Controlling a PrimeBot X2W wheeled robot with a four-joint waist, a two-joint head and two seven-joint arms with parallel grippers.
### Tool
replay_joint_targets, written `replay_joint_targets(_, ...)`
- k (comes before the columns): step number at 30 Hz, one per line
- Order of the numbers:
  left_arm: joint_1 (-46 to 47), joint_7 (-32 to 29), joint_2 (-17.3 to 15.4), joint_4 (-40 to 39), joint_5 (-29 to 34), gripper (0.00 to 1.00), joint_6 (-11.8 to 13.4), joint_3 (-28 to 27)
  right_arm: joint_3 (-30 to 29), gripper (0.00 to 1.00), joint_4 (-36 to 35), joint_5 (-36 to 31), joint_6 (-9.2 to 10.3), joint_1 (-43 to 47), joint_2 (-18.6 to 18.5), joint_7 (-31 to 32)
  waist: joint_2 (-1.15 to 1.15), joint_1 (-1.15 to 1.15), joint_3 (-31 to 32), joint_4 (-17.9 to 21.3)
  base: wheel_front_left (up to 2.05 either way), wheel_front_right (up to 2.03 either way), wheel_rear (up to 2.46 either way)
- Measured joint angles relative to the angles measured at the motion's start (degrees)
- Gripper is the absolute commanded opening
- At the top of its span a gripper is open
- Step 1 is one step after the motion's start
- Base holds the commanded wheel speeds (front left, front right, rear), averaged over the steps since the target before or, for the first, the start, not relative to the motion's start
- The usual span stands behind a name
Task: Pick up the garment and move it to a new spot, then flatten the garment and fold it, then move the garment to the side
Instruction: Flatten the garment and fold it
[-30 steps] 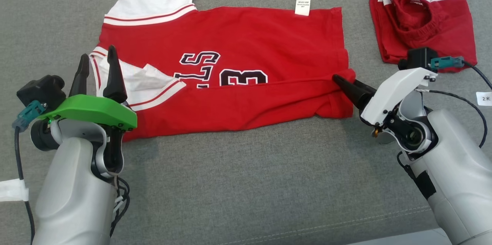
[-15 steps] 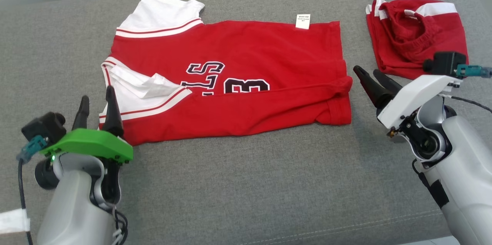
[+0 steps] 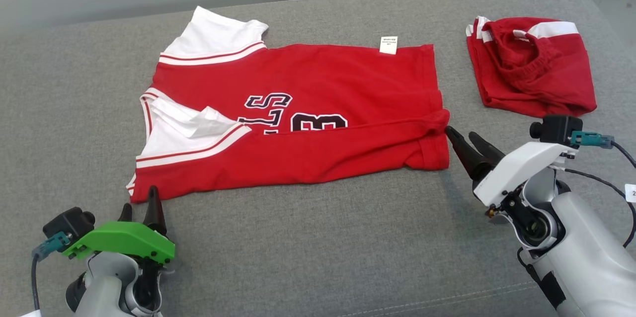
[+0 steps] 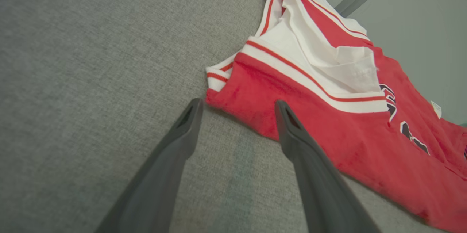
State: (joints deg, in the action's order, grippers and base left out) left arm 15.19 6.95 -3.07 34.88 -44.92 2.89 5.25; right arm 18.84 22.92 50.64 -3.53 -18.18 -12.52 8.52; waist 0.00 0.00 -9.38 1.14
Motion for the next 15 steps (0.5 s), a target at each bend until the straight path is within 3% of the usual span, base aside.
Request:
replay_joint_targets(8,0.0,-1.9,0.5,0.0,-5.2,0.99,0.2,-3.0,0.4,1.0,-1.2,-0.1,0.0,0.1,0.0,-0.4,0.0,0.0,-0.2,1.8,0.0,0.0,0.0)
replay_joint_targets(9,0.0,-1.9,0.5,0.0,-5.6,0.77,0.3,-3.4,0.4,1.0,-1.3,-0.2,0.0,0.2,0.0,-0.5,0.0,0.0,-0.2,2.1,0.0,0.0,0.0)
replay_joint_targets(10,0.0,-1.9,0.5,0.0,-5.8,0.49,0.4,-3.6,0.4,1.0,-1.3,-0.2,0.0,0.3,0.0,-0.5,0.0,0.0,-0.3,2.3,0.0,0.0,0.0)
replay_joint_targets(13,0.2,-1.8,0.6,0.0,-6.6,0.09,0.4,-4.0,0.2,1.0,-1.5,-0.2,0.01,1.5,-0.3,-1.3,0.0,0.0,-0.4,3.2,0.0,0.0,0.0)
replay_joint_targets(14,0.2,-1.8,0.7,-0.1,-7.2,0.0,0.4,-4.0,0.0,1.0,-1.5,-0.2,0.01,2.0,-0.5,-1.5,0.0,0.0,-0.4,3.3,0.0,0.0,0.0)
replay_joint_targets(15,0.3,-1.6,0.8,-0.1,-7.4,0.0,0.4,-4.0,-0.1,1.0,-1.5,-0.2,0.01,2.4,-0.6,-1.5,0.0,0.0,-0.4,3.3,0.0,0.0,0.0)
